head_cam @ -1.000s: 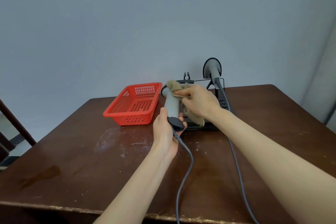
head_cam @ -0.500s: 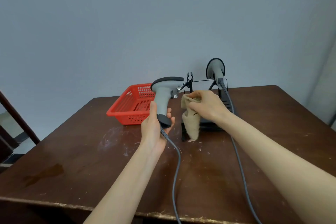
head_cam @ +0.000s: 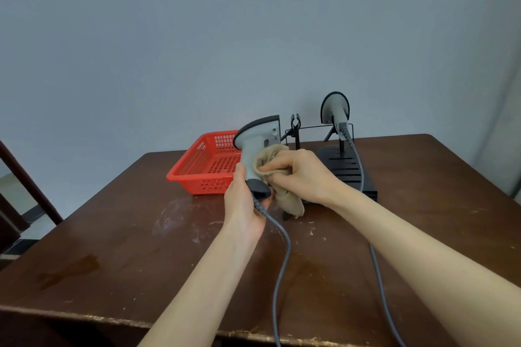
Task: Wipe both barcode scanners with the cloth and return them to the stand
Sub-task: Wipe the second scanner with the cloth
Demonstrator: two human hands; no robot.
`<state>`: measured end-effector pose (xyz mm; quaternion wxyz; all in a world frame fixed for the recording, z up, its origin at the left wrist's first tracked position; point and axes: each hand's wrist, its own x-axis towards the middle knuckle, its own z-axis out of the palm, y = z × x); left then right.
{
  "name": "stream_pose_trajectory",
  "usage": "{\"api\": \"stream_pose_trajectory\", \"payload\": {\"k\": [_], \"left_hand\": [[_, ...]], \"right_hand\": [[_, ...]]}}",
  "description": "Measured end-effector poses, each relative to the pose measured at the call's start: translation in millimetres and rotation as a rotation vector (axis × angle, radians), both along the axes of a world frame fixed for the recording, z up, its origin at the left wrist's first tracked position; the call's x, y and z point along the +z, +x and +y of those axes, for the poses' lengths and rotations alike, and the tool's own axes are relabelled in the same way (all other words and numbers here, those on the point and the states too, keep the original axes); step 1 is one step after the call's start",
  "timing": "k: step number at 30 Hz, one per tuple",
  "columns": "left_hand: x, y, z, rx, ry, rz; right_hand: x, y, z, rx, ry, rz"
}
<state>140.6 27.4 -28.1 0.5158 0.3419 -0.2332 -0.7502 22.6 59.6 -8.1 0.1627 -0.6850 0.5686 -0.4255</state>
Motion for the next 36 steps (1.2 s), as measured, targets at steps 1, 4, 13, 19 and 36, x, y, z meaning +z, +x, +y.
{"api": "stream_pose_trajectory", "payload": {"k": [1,4,13,19,36], "left_hand": [[-1,1,-1,-0.005,-0.007,0.008],[-3,-2,3,-0.015,-0.016,-0.037],[-11,-8,1,0.065,-0.218,-0.284],[-10,-12,8,0.099,-0.284,-0.386],[-7,-16,10,0.057,-0.273,-0.372]], "right_hand": [[1,-1,1,0.019,0.019,0.021],[6,-6,-6,-0.125,-0.027,0.086],[17,-1,-5,-0.026,0.039,0.197],[24,-6,-19,-0.289,-0.019,0.257],[26,4,-16,-0.153,0.038,0.347]]}}
